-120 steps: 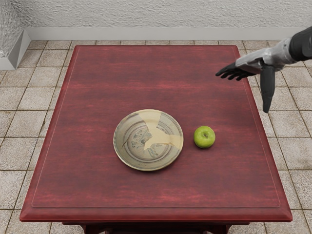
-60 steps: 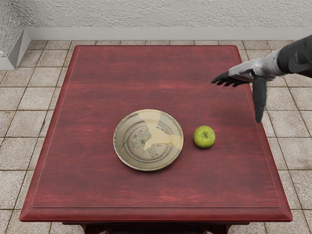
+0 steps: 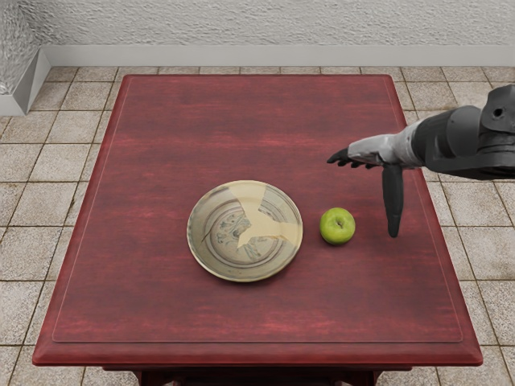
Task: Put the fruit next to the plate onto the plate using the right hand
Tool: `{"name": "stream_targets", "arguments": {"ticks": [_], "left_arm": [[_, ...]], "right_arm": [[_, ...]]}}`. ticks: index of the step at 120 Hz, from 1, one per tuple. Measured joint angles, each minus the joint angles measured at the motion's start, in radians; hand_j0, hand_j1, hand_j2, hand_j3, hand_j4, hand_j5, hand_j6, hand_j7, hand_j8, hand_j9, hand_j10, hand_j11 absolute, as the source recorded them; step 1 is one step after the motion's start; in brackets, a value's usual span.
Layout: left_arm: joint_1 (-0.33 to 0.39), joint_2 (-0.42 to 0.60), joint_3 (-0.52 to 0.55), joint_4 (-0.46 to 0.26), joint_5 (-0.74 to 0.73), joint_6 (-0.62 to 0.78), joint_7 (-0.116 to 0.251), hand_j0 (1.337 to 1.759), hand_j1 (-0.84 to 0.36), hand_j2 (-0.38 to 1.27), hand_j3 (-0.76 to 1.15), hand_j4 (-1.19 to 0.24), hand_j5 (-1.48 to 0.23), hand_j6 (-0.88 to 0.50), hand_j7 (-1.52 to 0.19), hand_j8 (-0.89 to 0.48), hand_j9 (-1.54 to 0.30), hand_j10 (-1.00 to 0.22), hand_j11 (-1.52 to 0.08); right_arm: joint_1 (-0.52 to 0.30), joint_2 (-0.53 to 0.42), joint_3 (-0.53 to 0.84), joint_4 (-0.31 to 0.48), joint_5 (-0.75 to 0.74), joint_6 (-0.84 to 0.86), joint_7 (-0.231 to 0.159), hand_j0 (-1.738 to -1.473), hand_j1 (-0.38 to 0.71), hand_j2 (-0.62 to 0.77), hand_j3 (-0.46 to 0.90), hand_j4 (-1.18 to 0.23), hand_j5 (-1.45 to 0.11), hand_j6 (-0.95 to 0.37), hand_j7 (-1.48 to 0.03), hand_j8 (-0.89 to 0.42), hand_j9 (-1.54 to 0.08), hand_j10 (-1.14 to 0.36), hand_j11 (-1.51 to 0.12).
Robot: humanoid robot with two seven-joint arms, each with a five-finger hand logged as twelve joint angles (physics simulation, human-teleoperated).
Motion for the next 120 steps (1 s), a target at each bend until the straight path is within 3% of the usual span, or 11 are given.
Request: {"name": "stream_targets", "arguments": {"ticks": [57, 120], "left_arm": [[0.000, 0.000, 0.000, 0.000, 0.000, 0.000, 0.000, 1.658, 0.35, 0.00, 0.00, 0.00, 0.00, 0.00, 0.00, 0.00, 0.00, 0.00, 0.00], [0.000, 0.000, 0.000, 0.000, 0.000, 0.000, 0.000, 1.658, 0.35, 0.00, 0.00, 0.00, 0.00, 0.00, 0.00, 0.00, 0.00, 0.00, 0.00]], "right_arm": [[-0.038, 0.092, 0.048, 0.065, -0.003, -0.243, -0.145, -1.658, -0.30, -0.01, 0.00, -0.05, -0.06, -0.05, -0.06, -0.05, -0.06, -0.05, -0.06], [-0.130, 0.221, 0.081, 0.067, -0.001, -0.433, -0.208, -1.658, -0.20, -0.02, 0.00, -0.13, -0.16, -0.13, -0.16, -0.13, -0.16, -0.13, -0.16]]}}
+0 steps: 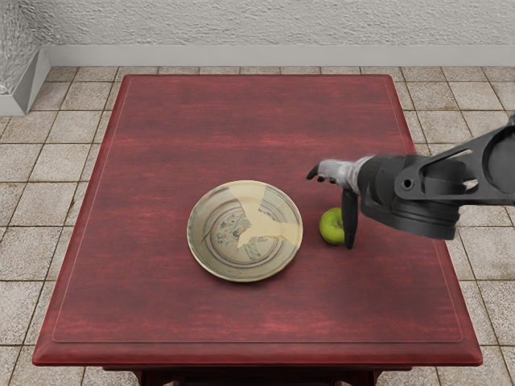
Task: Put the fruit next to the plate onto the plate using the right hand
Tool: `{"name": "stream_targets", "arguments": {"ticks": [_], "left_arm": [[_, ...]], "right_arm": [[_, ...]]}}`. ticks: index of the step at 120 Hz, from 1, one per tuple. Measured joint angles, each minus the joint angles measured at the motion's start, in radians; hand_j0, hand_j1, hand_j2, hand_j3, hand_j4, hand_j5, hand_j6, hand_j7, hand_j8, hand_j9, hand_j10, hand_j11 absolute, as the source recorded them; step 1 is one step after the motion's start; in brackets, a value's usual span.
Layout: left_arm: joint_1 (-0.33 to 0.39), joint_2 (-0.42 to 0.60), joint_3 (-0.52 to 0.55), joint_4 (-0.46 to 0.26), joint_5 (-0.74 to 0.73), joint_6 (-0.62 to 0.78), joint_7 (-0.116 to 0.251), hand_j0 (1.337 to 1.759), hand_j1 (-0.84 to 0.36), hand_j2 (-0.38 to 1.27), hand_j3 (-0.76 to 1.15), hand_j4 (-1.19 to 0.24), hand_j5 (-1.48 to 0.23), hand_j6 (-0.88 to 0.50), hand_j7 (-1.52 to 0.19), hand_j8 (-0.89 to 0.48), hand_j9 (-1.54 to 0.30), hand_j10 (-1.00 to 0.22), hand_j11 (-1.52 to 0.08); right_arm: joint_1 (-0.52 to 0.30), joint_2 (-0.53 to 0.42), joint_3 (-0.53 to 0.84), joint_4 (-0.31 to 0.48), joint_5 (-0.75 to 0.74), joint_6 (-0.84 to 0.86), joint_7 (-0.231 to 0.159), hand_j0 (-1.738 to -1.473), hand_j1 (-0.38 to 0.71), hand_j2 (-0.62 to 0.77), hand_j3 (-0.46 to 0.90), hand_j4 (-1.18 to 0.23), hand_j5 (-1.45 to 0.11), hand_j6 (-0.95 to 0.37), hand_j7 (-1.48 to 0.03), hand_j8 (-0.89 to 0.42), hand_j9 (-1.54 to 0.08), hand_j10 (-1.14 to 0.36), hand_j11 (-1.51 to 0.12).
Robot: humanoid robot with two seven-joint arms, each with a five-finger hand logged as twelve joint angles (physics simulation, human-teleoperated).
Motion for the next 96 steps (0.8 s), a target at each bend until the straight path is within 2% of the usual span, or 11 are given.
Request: {"name": "stream_targets", "arguments": {"ticks": [40, 69, 96], "left_arm": [[0.000, 0.000, 0.000, 0.000, 0.000, 0.000, 0.000, 1.658, 0.35, 0.00, 0.00, 0.00, 0.00, 0.00, 0.00, 0.00, 0.00, 0.00, 0.00], [0.000, 0.000, 0.000, 0.000, 0.000, 0.000, 0.000, 1.658, 0.35, 0.00, 0.00, 0.00, 0.00, 0.00, 0.00, 0.00, 0.00, 0.00, 0.00], [0.000, 0.000, 0.000, 0.000, 0.000, 0.000, 0.000, 1.658, 0.35, 0.00, 0.00, 0.00, 0.00, 0.00, 0.00, 0.00, 0.00, 0.00, 0.00]], "right_arm": [[-0.055, 0.078, -0.019, 0.000, 0.001, -0.116, -0.011, -1.658, -0.17, -0.03, 0.00, -0.15, -0.19, -0.15, -0.19, -0.15, -0.19, -0.15, -0.19], [-0.064, 0.118, -0.051, 0.000, 0.001, -0.217, -0.038, -1.658, -0.14, -0.03, 0.00, -0.18, -0.23, -0.18, -0.23, -0.18, -0.23, -0.18, -0.23], [-0.071, 0.155, -0.063, 0.000, 0.002, -0.241, -0.048, -1.658, -0.12, -0.04, 0.00, -0.19, -0.24, -0.19, -0.24, -0.19, -0.24, -0.19, -0.24]]}}
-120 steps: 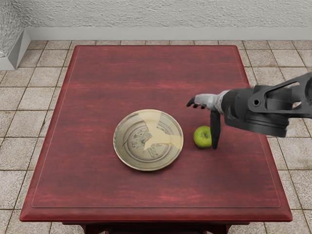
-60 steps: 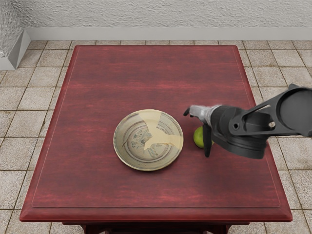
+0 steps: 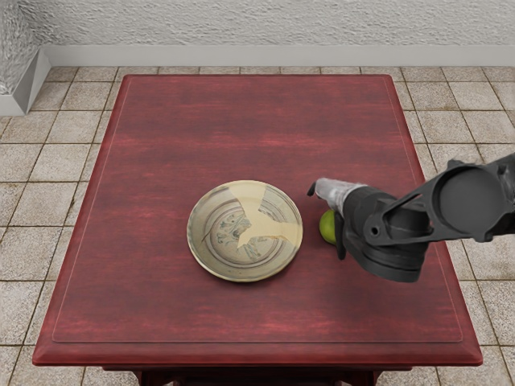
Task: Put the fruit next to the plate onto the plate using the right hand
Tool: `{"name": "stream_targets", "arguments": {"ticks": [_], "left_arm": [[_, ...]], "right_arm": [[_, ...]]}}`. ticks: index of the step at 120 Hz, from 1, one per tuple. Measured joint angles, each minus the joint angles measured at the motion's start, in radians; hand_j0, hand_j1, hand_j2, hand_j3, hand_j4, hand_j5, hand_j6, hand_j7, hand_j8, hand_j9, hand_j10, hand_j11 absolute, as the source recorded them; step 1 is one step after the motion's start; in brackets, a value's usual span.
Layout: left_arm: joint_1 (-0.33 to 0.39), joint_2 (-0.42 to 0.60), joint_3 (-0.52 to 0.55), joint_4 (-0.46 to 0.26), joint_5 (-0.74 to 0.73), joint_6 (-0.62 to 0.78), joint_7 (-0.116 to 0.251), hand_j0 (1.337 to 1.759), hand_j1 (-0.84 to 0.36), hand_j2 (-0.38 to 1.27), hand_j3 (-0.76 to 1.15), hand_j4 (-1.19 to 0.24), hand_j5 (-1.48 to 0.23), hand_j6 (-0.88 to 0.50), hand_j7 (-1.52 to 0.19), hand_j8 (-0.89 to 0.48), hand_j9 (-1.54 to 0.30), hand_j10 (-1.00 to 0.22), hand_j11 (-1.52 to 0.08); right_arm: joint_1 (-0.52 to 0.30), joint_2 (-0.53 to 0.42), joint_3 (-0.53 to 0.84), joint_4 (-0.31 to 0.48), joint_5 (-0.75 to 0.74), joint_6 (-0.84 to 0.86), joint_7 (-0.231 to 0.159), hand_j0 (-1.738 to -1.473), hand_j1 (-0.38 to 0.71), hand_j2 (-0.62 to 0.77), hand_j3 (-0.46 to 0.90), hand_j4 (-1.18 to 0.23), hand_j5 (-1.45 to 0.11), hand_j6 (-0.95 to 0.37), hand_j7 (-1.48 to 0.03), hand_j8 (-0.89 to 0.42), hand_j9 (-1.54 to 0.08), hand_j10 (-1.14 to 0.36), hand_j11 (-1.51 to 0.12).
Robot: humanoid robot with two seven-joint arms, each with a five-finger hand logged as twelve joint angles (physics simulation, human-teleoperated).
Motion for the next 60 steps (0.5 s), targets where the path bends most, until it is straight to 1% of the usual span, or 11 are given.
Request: {"name": "stream_targets", "arguments": {"ticks": [27, 60], "left_arm": [[0.000, 0.000, 0.000, 0.000, 0.000, 0.000, 0.000, 1.658, 0.35, 0.00, 0.00, 0.00, 0.00, 0.00, 0.00, 0.00, 0.00, 0.00, 0.00], [0.000, 0.000, 0.000, 0.000, 0.000, 0.000, 0.000, 1.658, 0.35, 0.00, 0.00, 0.00, 0.00, 0.00, 0.00, 0.00, 0.00, 0.00, 0.00]], "right_arm": [[-0.018, -0.002, -0.008, 0.000, 0.000, -0.003, -0.001, -1.658, -0.09, -0.04, 0.00, -0.21, -0.28, -0.21, -0.28, -0.21, -0.28, -0.21, -0.28], [-0.021, -0.008, -0.016, 0.000, 0.000, -0.003, -0.001, -1.658, 0.02, -0.06, 0.00, -0.31, -0.40, -0.31, -0.40, -0.30, -0.40, -0.31, -0.40]]}}
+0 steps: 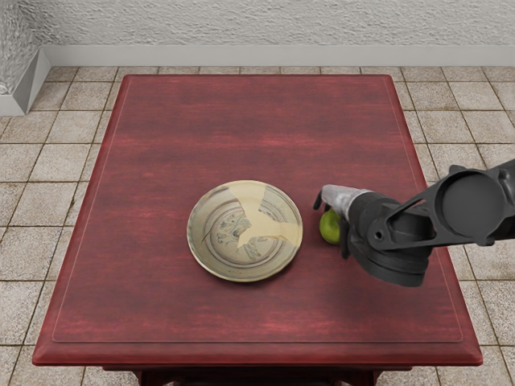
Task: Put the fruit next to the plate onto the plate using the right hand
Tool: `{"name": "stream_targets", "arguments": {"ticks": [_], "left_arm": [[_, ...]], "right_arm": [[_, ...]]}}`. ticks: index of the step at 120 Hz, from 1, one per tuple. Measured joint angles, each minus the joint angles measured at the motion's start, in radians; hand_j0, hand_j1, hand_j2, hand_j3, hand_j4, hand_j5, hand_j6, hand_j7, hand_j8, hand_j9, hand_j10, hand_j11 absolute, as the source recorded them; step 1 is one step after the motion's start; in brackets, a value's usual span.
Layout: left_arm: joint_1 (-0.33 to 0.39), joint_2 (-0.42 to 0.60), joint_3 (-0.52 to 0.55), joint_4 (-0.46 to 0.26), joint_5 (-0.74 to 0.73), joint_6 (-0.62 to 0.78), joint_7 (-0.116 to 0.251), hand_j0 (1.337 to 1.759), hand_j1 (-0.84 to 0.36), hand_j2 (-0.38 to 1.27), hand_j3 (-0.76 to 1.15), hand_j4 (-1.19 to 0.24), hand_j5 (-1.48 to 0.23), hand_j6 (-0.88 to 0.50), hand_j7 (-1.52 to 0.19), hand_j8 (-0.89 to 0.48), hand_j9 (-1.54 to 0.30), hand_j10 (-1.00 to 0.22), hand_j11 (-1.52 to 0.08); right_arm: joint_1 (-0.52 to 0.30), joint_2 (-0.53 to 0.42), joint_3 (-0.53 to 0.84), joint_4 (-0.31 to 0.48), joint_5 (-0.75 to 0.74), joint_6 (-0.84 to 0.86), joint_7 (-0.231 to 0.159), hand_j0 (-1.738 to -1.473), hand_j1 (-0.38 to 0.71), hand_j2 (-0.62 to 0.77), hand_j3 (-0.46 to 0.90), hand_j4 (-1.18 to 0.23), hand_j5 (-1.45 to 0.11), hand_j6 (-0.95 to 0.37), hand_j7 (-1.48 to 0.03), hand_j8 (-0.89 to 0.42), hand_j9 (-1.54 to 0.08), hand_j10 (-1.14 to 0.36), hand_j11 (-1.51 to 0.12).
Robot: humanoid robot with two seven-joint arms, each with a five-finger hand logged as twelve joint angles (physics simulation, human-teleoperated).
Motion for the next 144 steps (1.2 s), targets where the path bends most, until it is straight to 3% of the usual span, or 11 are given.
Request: {"name": "stream_targets", "arguments": {"ticks": [32, 56, 76, 94, 115, 144], "left_arm": [[0.000, 0.000, 0.000, 0.000, 0.000, 0.000, 0.000, 1.658, 0.35, 0.00, 0.00, 0.00, 0.00, 0.00, 0.00, 0.00, 0.00, 0.00, 0.00], [0.000, 0.000, 0.000, 0.000, 0.000, 0.000, 0.000, 1.658, 0.35, 0.00, 0.00, 0.00, 0.00, 0.00, 0.00, 0.00, 0.00, 0.00, 0.00], [0.000, 0.000, 0.000, 0.000, 0.000, 0.000, 0.000, 1.658, 0.35, 0.00, 0.00, 0.00, 0.00, 0.00, 0.00, 0.00, 0.00, 0.00, 0.00], [0.000, 0.000, 0.000, 0.000, 0.000, 0.000, 0.000, 1.658, 0.35, 0.00, 0.00, 0.00, 0.00, 0.00, 0.00, 0.00, 0.00, 0.00, 0.00], [0.000, 0.000, 0.000, 0.000, 0.000, 0.000, 0.000, 1.658, 0.35, 0.00, 0.00, 0.00, 0.00, 0.00, 0.00, 0.00, 0.00, 0.00, 0.00], [0.000, 0.000, 0.000, 0.000, 0.000, 0.000, 0.000, 1.658, 0.35, 0.00, 0.00, 0.00, 0.00, 0.00, 0.00, 0.00, 0.00, 0.00, 0.00]], "right_arm": [[-0.008, -0.001, -0.011, 0.000, -0.003, -0.002, 0.000, -1.657, 0.08, -0.06, 0.00, -0.39, -0.45, -0.33, -0.48, -0.33, -0.46, -0.38, -0.46], [-0.012, -0.001, -0.013, 0.000, 0.000, -0.001, 0.000, -1.657, 0.18, -0.08, 0.00, -0.47, -0.57, -0.40, -0.59, -0.43, -0.58, -0.46, -0.58], [-0.017, -0.001, -0.013, 0.000, -0.004, 0.000, -0.001, -1.652, 0.20, -0.10, 0.00, -0.52, -0.64, -0.36, -0.66, -0.38, -0.66, -0.52, -0.66], [-0.019, -0.002, -0.013, 0.000, -0.005, 0.001, -0.002, -1.648, 0.21, -0.05, 0.00, -0.53, -0.71, -0.34, -0.72, -0.37, -0.72, -0.56, -0.72], [-0.019, -0.009, -0.013, 0.000, -0.001, 0.001, 0.000, -1.651, 0.21, 0.15, 0.00, -0.58, -0.77, -0.38, -0.78, -0.42, -0.78, -0.60, -0.78], [-0.010, -0.044, -0.004, -0.005, 0.001, 0.001, 0.002, -1.654, 0.19, 0.17, 0.00, -0.60, -0.83, -0.40, -0.81, -0.44, -0.83, -0.61, -0.83]]}}
